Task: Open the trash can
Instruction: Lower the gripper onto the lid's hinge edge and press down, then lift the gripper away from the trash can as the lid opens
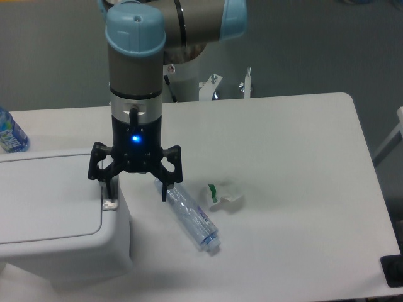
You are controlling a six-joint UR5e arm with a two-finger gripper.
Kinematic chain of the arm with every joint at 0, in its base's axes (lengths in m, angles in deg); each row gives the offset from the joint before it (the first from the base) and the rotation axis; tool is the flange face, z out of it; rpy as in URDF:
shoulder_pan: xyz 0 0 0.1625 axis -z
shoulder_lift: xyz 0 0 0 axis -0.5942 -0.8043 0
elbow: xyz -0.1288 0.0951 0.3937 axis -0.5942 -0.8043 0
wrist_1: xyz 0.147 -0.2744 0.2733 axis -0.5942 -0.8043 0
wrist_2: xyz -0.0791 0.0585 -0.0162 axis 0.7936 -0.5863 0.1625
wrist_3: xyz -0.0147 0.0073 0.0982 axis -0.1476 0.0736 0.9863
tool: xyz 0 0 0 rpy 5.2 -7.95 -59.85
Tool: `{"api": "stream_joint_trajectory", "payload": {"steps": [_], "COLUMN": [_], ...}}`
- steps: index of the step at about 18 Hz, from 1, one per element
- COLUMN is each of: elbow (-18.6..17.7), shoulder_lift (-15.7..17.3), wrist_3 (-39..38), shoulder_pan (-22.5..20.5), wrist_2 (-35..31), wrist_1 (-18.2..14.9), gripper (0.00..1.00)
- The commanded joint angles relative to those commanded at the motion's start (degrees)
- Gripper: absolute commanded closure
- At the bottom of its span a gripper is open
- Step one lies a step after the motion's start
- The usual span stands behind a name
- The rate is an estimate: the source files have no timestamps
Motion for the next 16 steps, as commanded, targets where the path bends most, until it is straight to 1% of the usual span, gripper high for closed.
{"api": "stream_joint_trajectory", "payload": {"steps": [6,9,14,16], "elbow": [0.4,3.3,4.2,5.1], "shoulder_lift": [-0.4,-0.3,1.9,2.2], "wrist_3": [0.2,-0.1,-0.4,-0.7], "shoulder_pan": [-0.1,-1.1,-6.2,-9.0], "wrist_2": [0.0,1.2,1.2,0.6], "wrist_1": [0.0,-0.2,-0.1,-0.2], "gripper": [0.0,0.0,0.0,0.0]}}
